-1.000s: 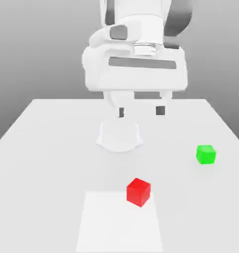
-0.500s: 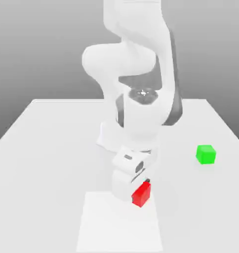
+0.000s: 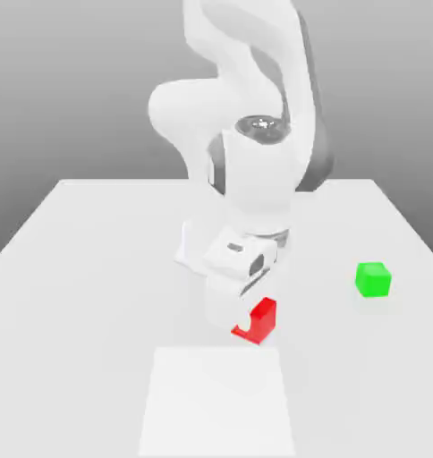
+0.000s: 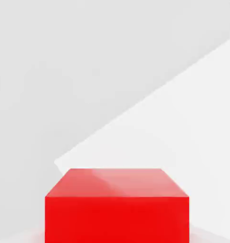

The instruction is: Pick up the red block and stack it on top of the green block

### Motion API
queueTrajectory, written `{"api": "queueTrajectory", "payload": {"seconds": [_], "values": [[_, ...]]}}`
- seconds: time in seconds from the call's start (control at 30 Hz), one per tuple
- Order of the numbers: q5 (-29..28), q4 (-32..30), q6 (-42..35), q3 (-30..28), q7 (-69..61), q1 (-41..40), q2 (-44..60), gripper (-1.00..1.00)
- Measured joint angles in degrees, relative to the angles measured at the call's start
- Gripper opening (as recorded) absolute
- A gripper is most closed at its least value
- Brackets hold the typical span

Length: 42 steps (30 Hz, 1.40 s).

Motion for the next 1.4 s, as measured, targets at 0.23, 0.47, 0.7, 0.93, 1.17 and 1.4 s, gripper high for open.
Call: {"api": "queueTrajectory", "payload": {"seconds": [0.23,0.47,0.7,0.93,1.17,1.4], "values": [[3.34,0.34,-3.86,4.01,-12.24,11.09,-4.62,-1.00],[5.31,0.38,-6.50,7.78,-23.62,22.52,-7.65,-1.00],[6.72,0.12,-7.72,12.00,-34.60,33.53,-8.56,-1.00],[5.93,0.02,-7.49,15.64,-41.70,40.66,-7.00,-1.00],[0.73,0.85,-4.87,17.10,-38.42,37.70,-3.24,-1.00],[-3.50,0.99,1.21,17.90,-35.50,35.88,2.84,-1.00]]}}
